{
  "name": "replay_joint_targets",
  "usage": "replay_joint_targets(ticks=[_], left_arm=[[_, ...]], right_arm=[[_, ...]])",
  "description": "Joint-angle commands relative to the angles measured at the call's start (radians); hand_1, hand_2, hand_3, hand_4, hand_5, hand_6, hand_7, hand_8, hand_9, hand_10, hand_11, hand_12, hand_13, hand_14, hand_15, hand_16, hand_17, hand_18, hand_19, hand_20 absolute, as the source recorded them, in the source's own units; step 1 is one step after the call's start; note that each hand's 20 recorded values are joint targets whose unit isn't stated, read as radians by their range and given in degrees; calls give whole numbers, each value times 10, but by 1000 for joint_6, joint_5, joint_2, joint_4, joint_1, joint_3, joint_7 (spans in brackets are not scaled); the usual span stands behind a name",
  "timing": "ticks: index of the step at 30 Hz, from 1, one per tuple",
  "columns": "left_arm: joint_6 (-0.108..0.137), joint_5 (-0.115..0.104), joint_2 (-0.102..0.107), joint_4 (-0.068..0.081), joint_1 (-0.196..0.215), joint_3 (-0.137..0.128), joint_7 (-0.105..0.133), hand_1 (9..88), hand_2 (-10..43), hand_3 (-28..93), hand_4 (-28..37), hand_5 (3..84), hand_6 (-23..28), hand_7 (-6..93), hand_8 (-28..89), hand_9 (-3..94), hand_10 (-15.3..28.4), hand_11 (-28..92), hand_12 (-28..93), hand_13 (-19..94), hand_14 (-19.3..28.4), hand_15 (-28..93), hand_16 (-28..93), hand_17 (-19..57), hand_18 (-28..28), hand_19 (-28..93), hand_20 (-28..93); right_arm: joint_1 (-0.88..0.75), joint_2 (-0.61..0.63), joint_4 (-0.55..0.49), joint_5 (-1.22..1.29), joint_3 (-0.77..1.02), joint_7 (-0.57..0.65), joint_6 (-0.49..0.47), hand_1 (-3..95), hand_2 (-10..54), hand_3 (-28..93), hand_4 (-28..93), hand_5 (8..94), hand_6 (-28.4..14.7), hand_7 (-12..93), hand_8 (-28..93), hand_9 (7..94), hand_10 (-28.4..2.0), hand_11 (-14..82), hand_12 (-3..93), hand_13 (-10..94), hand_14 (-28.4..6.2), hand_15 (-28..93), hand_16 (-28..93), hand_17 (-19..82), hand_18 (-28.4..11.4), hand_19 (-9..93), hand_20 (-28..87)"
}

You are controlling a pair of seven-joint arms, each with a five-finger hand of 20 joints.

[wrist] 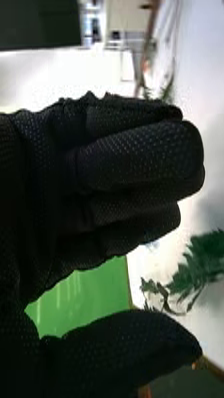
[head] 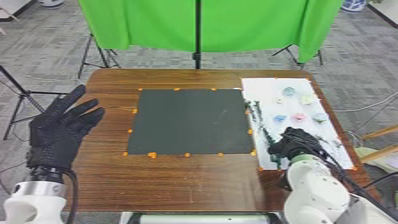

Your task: Arrange flowers

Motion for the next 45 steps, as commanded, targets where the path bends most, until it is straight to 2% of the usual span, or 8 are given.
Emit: replay_joint_targets(ticks=[1, 17, 21, 22, 25, 29, 35, 45], left_arm=[[-1, 3, -5, 6, 4, 4, -12, 208, 81, 780, -266, 360, 89, 129, -86, 338, 209, 291, 126, 252, 284, 578, -109, -72, 253, 579, 261], [1, 3, -1, 7, 6, 1, -10, 208, 81, 780, -265, 360, 89, 130, -86, 338, 209, 292, 127, 252, 284, 577, -108, -72, 253, 578, 261], [6, 2, -4, 5, 8, 0, -11, 208, 81, 780, -265, 361, 89, 129, -86, 338, 209, 293, 127, 253, 284, 578, -108, -72, 252, 578, 261], [3, 4, -6, 5, 7, -1, -17, 208, 81, 780, -265, 360, 90, 130, -86, 338, 209, 293, 127, 253, 284, 578, -108, -72, 253, 578, 261], [11, -1, -3, 2, 12, 1, 1, 208, 81, 780, -265, 360, 90, 129, -86, 337, 208, 294, 127, 253, 284, 578, -109, -71, 252, 579, 261], [11, -1, -8, 1, 20, -5, -1, 208, 81, 781, -265, 360, 90, 129, -86, 338, 210, 296, 126, 253, 284, 578, -109, -72, 253, 578, 261], [11, -1, -10, -1, 23, -8, 0, 208, 81, 781, -266, 362, 90, 129, -86, 338, 210, 297, 126, 252, 284, 580, -109, -72, 253, 578, 261], [13, -3, 5, -6, 28, -12, 25, 208, 81, 782, -266, 364, 91, 136, -88, 339, 211, 305, 125, 254, 284, 586, -110, -72, 253, 579, 261]], right_arm=[[22, -7, 15, 35, -20, 14, -50, 338, -73, 688, -216, 597, -100, 200, -99, 696, -218, 311, 174, 673, -159, 672, 117, 347, -263, 932, 15], [124, -12, 104, -26, -209, 25, -66, 389, -94, 708, -226, 610, -92, 247, -96, 705, -205, 371, 189, 683, -145, 692, 125, 352, -263, 932, 65], [154, -19, 143, -40, -266, 22, -51, 424, -95, 721, -250, 632, -78, 329, -98, 731, -178, 406, 191, 717, -124, 684, 125, 379, -249, 932, 109], [154, -23, 155, -49, -273, 21, -46, 430, -95, 722, -257, 634, -77, 336, -74, 735, -176, 409, 192, 721, -121, 681, 127, 383, -248, 932, 113], [169, -34, 182, -41, -291, 23, -45, 515, -95, 675, -279, 635, -70, 389, 96, 763, -149, 389, 255, 753, -102, 672, 144, 406, -237, 932, 145], [167, -29, 199, -68, -310, 7, -12, 553, -95, 660, -282, 638, -65, 444, 104, 795, -123, 362, 311, 778, -83, 671, 149, 422, -232, 932, 179], [147, -14, 197, -104, -305, -4, 47, 586, -95, 665, -282, 803, -31, 291, 97, 894, -98, 309, 324, 860, -57, 616, 180, 458, -226, 932, 226], [102, -3, 144, -138, -208, -4, 128, 582, -95, 705, -283, 844, -32, 259, 143, 923, -97, 320, 303, 891, -53, 605, 200, 482, -227, 932, 266]])
